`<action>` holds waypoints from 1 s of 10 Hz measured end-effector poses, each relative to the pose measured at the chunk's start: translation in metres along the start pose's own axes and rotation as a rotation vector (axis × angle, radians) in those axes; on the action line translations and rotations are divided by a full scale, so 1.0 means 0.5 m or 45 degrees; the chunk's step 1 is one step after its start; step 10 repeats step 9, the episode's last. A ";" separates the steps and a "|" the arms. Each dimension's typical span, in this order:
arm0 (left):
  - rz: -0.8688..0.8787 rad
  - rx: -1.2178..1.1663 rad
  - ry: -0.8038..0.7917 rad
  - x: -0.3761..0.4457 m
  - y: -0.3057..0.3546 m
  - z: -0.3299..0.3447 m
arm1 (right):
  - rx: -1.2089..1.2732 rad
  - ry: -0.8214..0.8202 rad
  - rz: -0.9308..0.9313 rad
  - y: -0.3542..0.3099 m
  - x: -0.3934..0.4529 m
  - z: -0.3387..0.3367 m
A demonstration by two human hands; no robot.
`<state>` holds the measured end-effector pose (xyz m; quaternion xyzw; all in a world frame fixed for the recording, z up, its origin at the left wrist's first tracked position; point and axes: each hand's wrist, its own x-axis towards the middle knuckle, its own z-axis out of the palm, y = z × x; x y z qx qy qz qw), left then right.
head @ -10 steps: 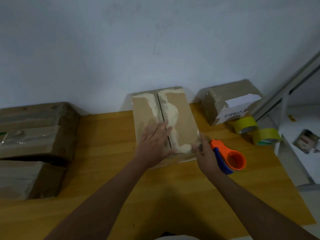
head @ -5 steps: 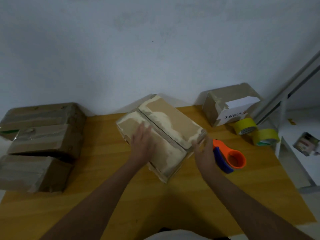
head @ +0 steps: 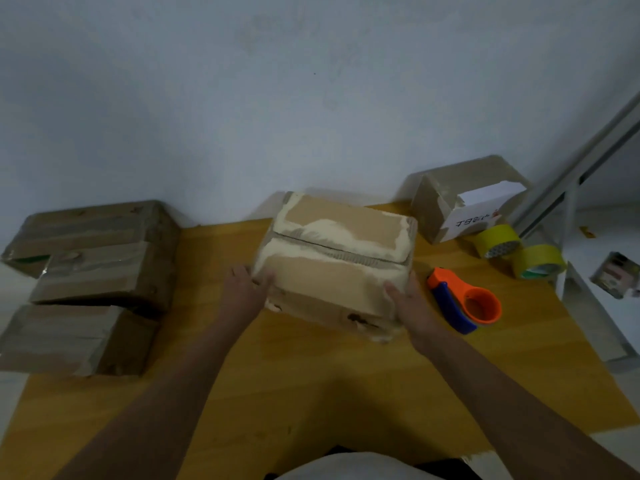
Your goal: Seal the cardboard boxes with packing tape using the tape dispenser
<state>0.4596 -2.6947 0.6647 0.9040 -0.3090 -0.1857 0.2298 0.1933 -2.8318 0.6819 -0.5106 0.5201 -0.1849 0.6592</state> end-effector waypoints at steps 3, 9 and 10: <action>0.164 -0.255 -0.105 -0.139 -0.066 0.036 | -0.090 0.426 -0.105 0.003 0.056 -0.023; 0.040 0.070 0.087 0.080 -0.040 -0.058 | -0.662 0.012 -0.229 -0.192 0.163 0.075; 0.040 0.070 0.087 0.080 -0.040 -0.058 | -0.662 0.012 -0.229 -0.192 0.163 0.075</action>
